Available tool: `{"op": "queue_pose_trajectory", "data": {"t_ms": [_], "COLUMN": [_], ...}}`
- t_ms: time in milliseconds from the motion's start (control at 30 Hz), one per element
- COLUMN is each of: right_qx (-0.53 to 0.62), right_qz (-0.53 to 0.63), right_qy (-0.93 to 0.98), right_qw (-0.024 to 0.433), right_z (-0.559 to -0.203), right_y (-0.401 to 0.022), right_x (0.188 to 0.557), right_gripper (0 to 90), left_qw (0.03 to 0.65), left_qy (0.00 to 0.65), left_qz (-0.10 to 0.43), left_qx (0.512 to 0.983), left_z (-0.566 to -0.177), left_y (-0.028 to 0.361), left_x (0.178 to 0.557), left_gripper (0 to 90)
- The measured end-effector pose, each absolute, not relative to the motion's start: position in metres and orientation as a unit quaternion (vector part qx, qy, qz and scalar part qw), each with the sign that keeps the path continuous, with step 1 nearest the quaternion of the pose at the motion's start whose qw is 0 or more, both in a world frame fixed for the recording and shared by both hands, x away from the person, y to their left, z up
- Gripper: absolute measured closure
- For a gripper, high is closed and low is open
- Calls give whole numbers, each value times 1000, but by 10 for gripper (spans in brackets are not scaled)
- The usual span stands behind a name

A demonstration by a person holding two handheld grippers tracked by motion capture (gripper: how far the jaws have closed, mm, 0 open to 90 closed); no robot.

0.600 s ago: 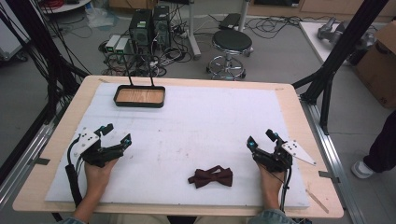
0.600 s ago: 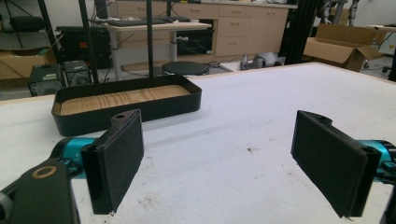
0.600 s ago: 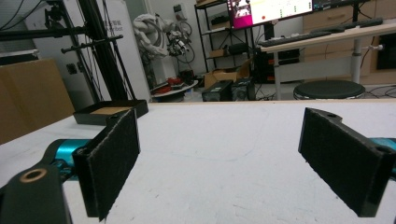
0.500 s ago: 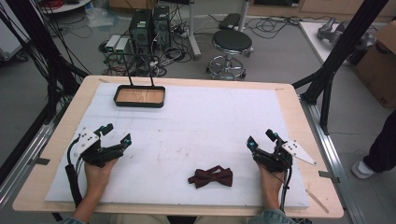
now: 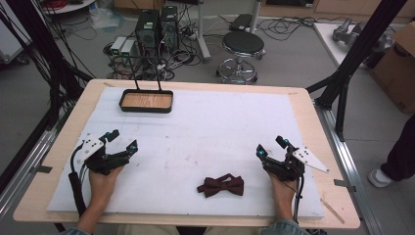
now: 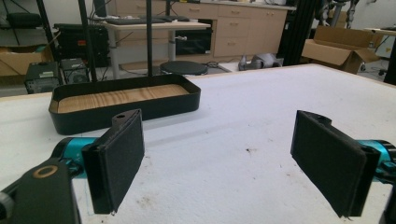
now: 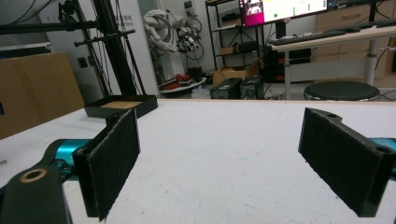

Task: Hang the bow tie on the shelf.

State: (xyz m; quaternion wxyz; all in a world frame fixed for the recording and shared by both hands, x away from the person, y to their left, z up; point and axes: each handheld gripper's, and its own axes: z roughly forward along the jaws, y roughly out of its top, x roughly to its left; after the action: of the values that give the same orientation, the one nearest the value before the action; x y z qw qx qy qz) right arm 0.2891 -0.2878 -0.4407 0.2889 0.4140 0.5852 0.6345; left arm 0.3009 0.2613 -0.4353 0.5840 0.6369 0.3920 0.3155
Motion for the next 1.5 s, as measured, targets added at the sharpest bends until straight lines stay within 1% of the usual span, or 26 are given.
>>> {"op": "queue_pose_trajectory", "data": {"t_ms": [167, 467, 667, 800, 867, 967, 1100, 1133, 1167, 1200, 1400, 1433, 1500], "right_qx": [395, 340, 331, 334, 331, 314, 288, 272, 272, 252, 207, 196, 177], "right_qz": [639, 647, 651, 642, 644, 642, 639, 634, 634, 626, 603, 599, 591], "right_qy": [595, 632, 642, 653, 657, 671, 690, 707, 707, 724, 763, 769, 780], "right_qw": [285, 259, 233, 224, 210, 197, 180, 157, 157, 142, 108, 109, 101], "right_z": [-441, -440, -441, -443, -443, -441, -437, -435, -435, -435, -437, -438, -439], "right_y": [-286, -274, -273, -272, -272, -269, -262, -257, -257, -253, -239, -237, -233], "right_x": [291, 289, 291, 292, 292, 291, 291, 291, 291, 290, 286, 285, 284], "right_gripper": [119, 142, 165, 165, 165, 203, 204, 214, 214, 247, 303, 328, 349], "left_qw": [585, 587, 587, 589, 589, 591, 589, 590, 590, 591, 590, 590, 589], "left_qy": [396, 398, 401, 403, 404, 405, 404, 406, 406, 406, 408, 408, 409], "left_qz": [314, 314, 312, 311, 309, 307, 308, 308, 308, 308, 307, 307, 306], "left_qx": [635, 631, 630, 628, 628, 626, 628, 626, 626, 626, 626, 626, 626], "left_z": [-436, -436, -436, -436, -436, -436, -436, -436, -436, -436, -437, -437, -437], "left_y": [262, 263, 264, 264, 264, 264, 264, 264, 264, 264, 264, 264, 264], "left_x": [302, 302, 303, 303, 304, 303, 304, 304, 304, 304, 305, 305, 305], "left_gripper": [177, 183, 183, 184, 185, 185, 186, 187, 187, 187, 187, 187, 187]}}
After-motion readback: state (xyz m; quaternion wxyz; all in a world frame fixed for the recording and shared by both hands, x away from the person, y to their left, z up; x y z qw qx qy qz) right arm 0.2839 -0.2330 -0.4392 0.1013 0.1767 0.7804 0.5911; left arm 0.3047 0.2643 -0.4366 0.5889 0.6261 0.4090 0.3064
